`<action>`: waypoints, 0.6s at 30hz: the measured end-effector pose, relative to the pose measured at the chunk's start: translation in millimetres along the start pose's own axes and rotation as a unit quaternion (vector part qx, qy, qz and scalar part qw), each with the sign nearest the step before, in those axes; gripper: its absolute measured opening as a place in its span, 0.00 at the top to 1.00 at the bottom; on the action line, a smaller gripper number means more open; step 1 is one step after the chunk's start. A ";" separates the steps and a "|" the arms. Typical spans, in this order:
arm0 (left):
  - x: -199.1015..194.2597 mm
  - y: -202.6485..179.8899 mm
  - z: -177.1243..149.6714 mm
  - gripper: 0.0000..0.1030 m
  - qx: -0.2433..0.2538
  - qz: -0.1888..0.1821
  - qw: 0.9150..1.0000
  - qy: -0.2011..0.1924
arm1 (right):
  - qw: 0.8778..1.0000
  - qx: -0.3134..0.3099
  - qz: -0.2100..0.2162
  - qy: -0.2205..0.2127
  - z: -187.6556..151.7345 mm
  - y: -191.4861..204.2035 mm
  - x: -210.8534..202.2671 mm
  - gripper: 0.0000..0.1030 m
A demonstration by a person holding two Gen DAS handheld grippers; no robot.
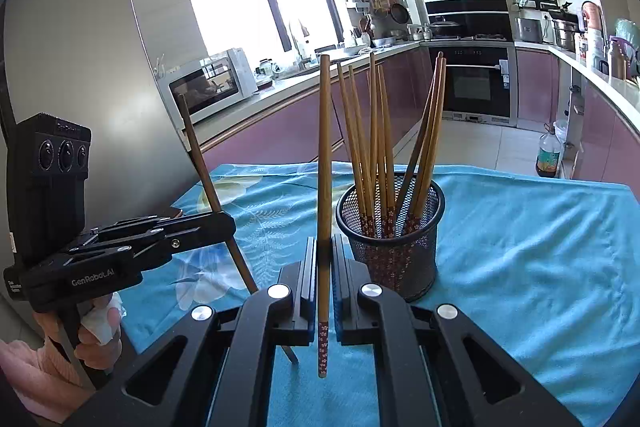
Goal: Organize utensils
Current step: 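Hold both chopsticks upright above the black mesh cup, aligning their tips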
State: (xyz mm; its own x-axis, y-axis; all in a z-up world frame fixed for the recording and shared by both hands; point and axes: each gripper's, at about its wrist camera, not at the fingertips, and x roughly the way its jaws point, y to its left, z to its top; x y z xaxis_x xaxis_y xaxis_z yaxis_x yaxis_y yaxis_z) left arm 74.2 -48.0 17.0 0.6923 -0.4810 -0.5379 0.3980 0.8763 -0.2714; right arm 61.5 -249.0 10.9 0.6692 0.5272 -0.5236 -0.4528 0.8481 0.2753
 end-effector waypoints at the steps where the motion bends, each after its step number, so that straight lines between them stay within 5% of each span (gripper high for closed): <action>1: 0.2 -0.4 0.2 0.93 0.000 -0.001 1.000 0.000 | 1.000 0.000 0.001 0.000 0.4 -0.3 -0.1 0.94; 18: -0.9 -2.5 5.7 0.93 0.003 -0.001 1.000 -0.004 | 1.000 -0.002 -0.001 -0.007 4.2 0.0 -2.2 0.94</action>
State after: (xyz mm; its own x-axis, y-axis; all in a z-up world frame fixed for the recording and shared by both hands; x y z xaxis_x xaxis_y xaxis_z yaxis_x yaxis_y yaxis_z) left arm 76.0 -49.9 22.8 0.6966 -0.4831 -0.5305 0.4033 0.8751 -0.2674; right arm 62.5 -249.9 15.4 0.6779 0.5262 -0.5133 -0.4543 0.8489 0.2702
